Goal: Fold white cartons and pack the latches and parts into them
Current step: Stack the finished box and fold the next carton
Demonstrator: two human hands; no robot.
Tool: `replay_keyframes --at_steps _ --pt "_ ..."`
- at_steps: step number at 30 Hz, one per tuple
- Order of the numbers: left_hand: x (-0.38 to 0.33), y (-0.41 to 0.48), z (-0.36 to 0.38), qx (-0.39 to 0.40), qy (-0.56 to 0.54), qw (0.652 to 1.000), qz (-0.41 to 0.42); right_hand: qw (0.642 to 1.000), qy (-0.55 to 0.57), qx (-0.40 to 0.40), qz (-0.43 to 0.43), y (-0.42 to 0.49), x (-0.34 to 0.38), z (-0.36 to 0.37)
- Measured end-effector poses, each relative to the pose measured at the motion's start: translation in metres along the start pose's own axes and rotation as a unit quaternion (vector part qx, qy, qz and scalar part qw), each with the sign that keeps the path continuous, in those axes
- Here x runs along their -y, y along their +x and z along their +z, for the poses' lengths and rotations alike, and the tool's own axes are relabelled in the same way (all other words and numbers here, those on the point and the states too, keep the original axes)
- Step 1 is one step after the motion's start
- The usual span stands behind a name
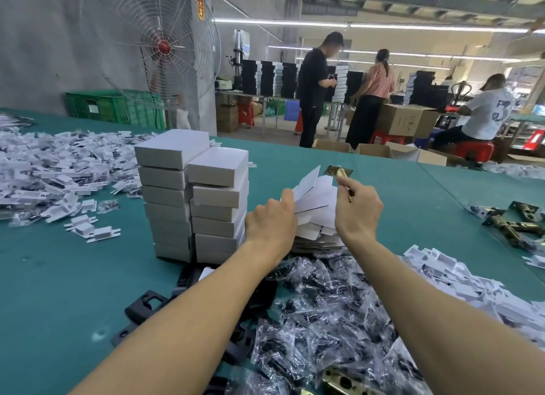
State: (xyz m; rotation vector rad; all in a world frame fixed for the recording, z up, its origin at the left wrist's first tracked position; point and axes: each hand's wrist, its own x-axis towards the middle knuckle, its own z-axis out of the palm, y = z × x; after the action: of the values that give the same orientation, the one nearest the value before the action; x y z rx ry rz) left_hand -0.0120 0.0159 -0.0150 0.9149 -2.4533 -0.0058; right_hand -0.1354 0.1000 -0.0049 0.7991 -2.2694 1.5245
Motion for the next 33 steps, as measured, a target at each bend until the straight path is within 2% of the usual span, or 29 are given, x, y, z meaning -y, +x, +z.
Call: replay_keyframes --at_steps 3,6,11,16,20,23,25,28,31,33 --pt "-0.001 0.001 -0.004 -0.002 -0.016 1.000 -0.018 0.996 -0.049 0.065 -0.040 -0.005 0.003 0.003" --pt "-0.001 0.001 -0.007 -0.002 -0.044 0.998 -0.035 0.985 -0.123 0.115 -0.036 -0.007 0.001 0.007" --pt "0.008 0.001 -0.012 0.015 -0.102 0.993 -0.062 0.976 -0.189 0.107 -0.019 -0.011 0.001 0.006" --pt "0.010 -0.005 -0.014 0.006 -0.125 0.991 -0.052 0.986 -0.131 0.100 0.026 -0.008 0.004 0.011" --pt "0.012 -0.007 -0.019 0.002 -0.137 0.989 -0.055 0.955 -0.233 0.183 0.023 -0.009 0.002 0.016" --pt "0.015 -0.010 -0.025 -0.016 -0.165 0.984 -0.071 0.940 -0.256 0.226 0.015 -0.012 0.003 0.013" --pt "0.015 -0.015 -0.030 -0.048 -0.177 0.980 -0.077 0.940 -0.239 0.243 0.022 -0.016 0.007 0.009" --pt "0.011 -0.023 -0.039 -0.104 -0.151 0.980 -0.073 0.961 -0.167 0.212 0.053 -0.021 0.020 0.005" --pt "0.007 -0.036 -0.045 -0.139 -0.105 0.984 -0.024 0.970 -0.059 0.215 0.098 -0.026 0.041 -0.002" --pt "0.006 -0.048 -0.050 -0.150 -0.097 0.984 0.017 0.966 0.040 0.198 0.159 -0.031 0.055 -0.008"
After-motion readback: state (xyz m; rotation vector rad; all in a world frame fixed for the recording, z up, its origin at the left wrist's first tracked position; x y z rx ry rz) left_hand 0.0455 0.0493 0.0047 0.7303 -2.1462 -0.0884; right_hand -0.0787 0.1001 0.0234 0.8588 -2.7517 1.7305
